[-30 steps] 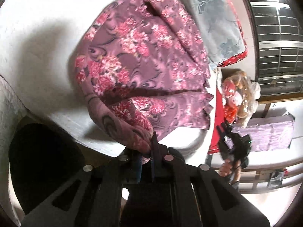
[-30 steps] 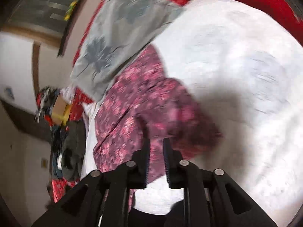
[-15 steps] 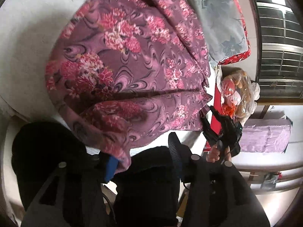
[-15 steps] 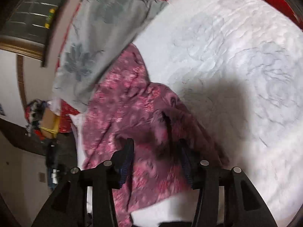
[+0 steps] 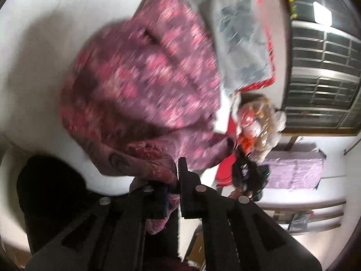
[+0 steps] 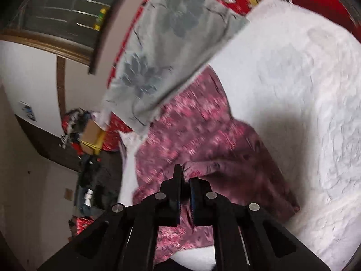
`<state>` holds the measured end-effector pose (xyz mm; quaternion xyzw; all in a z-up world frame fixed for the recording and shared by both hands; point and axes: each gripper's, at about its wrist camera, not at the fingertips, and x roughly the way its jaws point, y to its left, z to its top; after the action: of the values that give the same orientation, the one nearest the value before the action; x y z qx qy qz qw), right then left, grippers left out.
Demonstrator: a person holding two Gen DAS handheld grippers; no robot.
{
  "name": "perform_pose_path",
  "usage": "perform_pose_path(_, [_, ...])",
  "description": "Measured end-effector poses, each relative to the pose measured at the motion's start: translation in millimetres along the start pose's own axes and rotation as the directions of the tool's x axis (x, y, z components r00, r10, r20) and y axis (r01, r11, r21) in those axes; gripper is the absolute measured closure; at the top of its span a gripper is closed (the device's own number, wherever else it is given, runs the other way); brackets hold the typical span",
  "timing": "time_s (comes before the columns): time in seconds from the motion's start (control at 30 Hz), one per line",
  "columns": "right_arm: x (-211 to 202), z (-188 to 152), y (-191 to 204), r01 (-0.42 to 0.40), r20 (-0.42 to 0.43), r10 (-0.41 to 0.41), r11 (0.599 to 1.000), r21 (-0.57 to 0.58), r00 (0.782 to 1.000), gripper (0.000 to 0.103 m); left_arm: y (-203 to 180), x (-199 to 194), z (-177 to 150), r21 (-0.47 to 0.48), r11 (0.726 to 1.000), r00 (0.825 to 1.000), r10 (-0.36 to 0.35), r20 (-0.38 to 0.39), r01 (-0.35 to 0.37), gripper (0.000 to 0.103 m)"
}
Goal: Fold small clothes
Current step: 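Grasp the garment edge with the left gripper and fold it over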
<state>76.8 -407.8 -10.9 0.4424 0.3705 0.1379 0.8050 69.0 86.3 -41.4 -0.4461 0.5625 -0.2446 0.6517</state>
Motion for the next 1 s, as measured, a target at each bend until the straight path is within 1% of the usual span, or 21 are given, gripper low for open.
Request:
perform_pose_path(0.03, [1, 5, 2, -0.014, 0.008, 0.014, 1.000, 0.003, 1.000, 0.097, -4, -4, 7, 0.002, 1.000, 1.000, -0.018, 0.013, 0.018, 0.098])
perform_pose_path(0.1, [6, 15, 6, -0.021, 0.018, 0.021, 1.000, 0.005, 1.000, 0.097, -12, -11, 23, 0.006, 0.999, 0.998, -0.031, 0.053, 0.031, 0.098])
perform_pose_path(0.2, [19, 31, 9, -0.033, 0.034, 0.032, 0.999, 0.018, 0.999, 0.097, -23, -14, 58, 0.003, 0.999, 0.993, -0.054, 0.105, 0.054, 0.098])
perform_pose_path(0.27, [30, 43, 13, -0.051, 0.052, 0.049, 0.998, 0.024, 0.997, 0.097, -28, -15, 79, 0.003, 0.999, 0.989, -0.037, 0.142, 0.037, 0.098])
perform_pose_path(0.4, [56, 80, 19, -0.078, 0.099, 0.074, 0.996, 0.031, 0.992, 0.097, -29, -12, 135, -0.029, 0.999, 0.981, -0.039, 0.190, 0.045, 0.098])
perform_pose_path(0.43, [63, 90, 18, -0.071, 0.112, 0.067, 0.997, 0.034, 0.991, 0.097, -29, -11, 152, -0.043, 0.998, 0.978, -0.030, 0.206, 0.040, 0.098])
perform_pose_path(0.5, [79, 109, 14, -0.062, 0.132, 0.055, 0.997, 0.048, 0.990, 0.097, -26, -5, 180, -0.064, 0.997, 0.974, -0.034, 0.222, 0.050, 0.098])
perform_pose_path(0.57, [100, 129, 7, -0.044, 0.152, 0.033, 0.996, 0.072, 0.988, 0.097, -22, 3, 214, -0.093, 0.995, 0.968, -0.017, 0.250, 0.041, 0.098])
perform_pose_path(0.6, [108, 136, 3, -0.038, 0.153, 0.025, 0.996, 0.082, 0.988, 0.097, -20, 6, 225, -0.103, 0.994, 0.967, -0.013, 0.255, 0.041, 0.098])
perform_pose_path(0.67, [131, 149, -6, 0.004, 0.159, -0.020, 0.995, 0.103, 0.987, 0.097, -13, 14, 253, -0.150, 0.988, 0.961, 0.012, 0.277, 0.031, 0.098])
perform_pose_path(0.73, [149, 155, -15, 0.043, 0.152, -0.061, 0.992, 0.118, 0.987, 0.097, -5, 18, 274, -0.181, 0.983, 0.951, 0.067, 0.302, -0.011, 0.098])
perform_pose_path(0.77, [159, 157, -21, 0.072, 0.132, -0.089, 0.989, 0.130, 0.987, 0.097, -1, 20, 281, -0.202, 0.979, 0.948, 0.086, 0.307, -0.023, 0.098])
perform_pose_path(0.83, [175, 159, -32, 0.148, 0.086, -0.163, 0.977, 0.154, 0.983, 0.094, 4, 23, 295, -0.231, 0.973, 0.955, 0.077, 0.287, -0.009, 0.098])
perform_pose_path(0.87, [179, 159, -35, 0.166, 0.066, -0.179, 0.973, 0.160, 0.982, 0.092, 4, 22, 298, -0.227, 0.974, 0.959, 0.058, 0.277, 0.007, 0.098])
perform_pose_path(0.9, [177, 159, -35, 0.153, 0.069, -0.166, 0.976, 0.156, 0.984, 0.092, 0, 18, 298, -0.197, 0.980, 0.961, 0.043, 0.274, 0.012, 0.094])
perform_pose_path(0.93, [171, 158, -33, 0.129, 0.093, -0.143, 0.981, 0.146, 0.985, 0.092, -6, 14, 296, -0.163, 0.987, 0.961, 0.041, 0.273, 0.004, 0.088])
perform_pose_path(0.97, [158, 156, -29, 0.084, 0.138, -0.101, 0.988, 0.126, 0.985, 0.092, -13, 11, 292, -0.111, 0.994, 0.961, 0.047, 0.271, -0.017, 0.072])
perform_pose_path(1.0, [151, 154, -28, 0.069, 0.157, -0.087, 0.991, 0.114, 0.984, 0.092, -21, 8, 285, -0.054, 0.997, 0.962, 0.061, 0.265, -0.048, 0.050])
